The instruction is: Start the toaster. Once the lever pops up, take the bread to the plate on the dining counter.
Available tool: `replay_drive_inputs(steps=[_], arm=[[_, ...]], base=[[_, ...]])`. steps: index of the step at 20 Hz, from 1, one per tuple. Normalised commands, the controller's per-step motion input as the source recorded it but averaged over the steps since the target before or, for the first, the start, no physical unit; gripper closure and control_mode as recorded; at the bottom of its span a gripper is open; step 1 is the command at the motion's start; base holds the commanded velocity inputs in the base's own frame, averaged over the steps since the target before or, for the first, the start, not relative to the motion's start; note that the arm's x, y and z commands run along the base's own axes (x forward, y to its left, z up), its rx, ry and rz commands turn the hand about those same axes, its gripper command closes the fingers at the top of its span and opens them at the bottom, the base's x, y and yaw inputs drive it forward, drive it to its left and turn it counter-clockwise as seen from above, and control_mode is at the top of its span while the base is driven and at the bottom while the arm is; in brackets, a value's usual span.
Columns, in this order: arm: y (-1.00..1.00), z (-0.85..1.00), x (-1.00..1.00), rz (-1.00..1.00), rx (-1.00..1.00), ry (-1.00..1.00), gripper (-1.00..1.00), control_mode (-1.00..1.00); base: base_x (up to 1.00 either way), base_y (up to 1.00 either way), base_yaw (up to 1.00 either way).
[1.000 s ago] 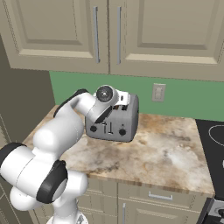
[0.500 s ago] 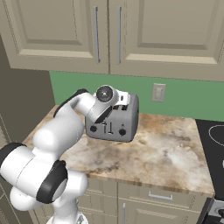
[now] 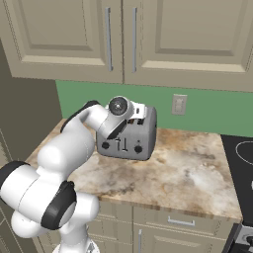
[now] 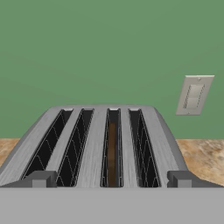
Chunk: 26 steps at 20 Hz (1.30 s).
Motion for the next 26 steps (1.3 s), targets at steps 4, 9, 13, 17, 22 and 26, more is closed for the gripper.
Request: replay_drive_inputs(steps=[4, 9, 13, 17, 22, 26], arm=[[0.0, 0.0, 0.0, 0.0, 0.0, 0.0, -1.0, -1.0], [0.0, 0.0, 0.0, 0.0, 0.0, 0.0, -1.0, -1.0], [0.0, 0.0, 0.0, 0.0, 0.0, 0.0, -1.0, -1.0], [0.0, 0.0, 0.0, 0.0, 0.0, 0.0, -1.0, -1.0], [0.0, 0.0, 0.0, 0.0, 0.0, 0.0, -1.0, -1.0], [0.0, 0.0, 0.0, 0.0, 0.0, 0.0, -1.0, -1.0]], base=[[0.0, 0.0, 0.0], [0.0, 0.0, 0.0], [0.0, 0.0, 0.0], [0.0, 0.0, 0.0], [0.0, 0.0, 0.0], [0.0, 0.0, 0.0]])
